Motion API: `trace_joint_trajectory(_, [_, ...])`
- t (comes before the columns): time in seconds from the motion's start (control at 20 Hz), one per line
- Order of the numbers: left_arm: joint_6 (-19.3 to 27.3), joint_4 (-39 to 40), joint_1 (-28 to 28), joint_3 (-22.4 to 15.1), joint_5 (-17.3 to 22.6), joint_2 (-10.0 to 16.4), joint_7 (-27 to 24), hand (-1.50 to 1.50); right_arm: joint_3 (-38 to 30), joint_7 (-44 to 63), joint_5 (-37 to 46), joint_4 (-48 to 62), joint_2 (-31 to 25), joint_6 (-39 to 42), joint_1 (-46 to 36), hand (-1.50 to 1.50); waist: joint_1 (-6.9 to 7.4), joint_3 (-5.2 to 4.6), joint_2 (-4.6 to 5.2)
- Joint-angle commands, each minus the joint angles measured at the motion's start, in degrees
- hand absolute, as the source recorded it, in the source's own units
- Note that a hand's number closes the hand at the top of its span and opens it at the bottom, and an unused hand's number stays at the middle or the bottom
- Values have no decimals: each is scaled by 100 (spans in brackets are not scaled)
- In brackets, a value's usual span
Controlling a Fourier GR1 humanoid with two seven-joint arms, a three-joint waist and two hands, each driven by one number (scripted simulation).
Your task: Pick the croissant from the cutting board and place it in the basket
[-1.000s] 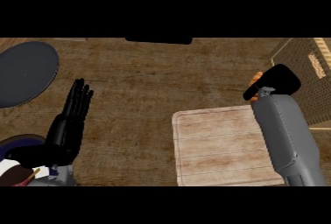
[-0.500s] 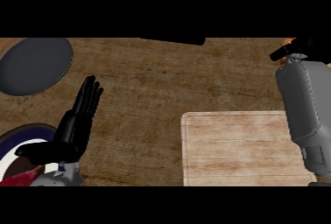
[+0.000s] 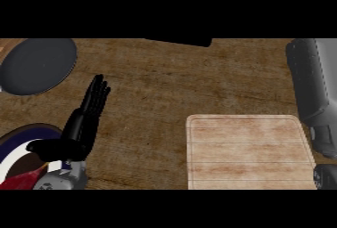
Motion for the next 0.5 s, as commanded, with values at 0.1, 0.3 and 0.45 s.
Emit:
trace_joint_trajectory(0.1, [51, 2, -4, -23, -23, -50, 58, 0, -431, 1595, 719, 492, -10, -510, -495, 150, -57, -5, -51])
trace_joint_trajectory(0.3, [34, 86, -27, 116, 25, 17, 46, 0, -676, 1791, 1196, 922, -95, -252, -497, 150, -182, -7, -69])
trace_joint_trajectory(0.45, [150, 115, 9, 89, -36, -85, -8, 0, -825, 1959, 1605, 1108, -93, -67, -639, 150, -187, -13, -76])
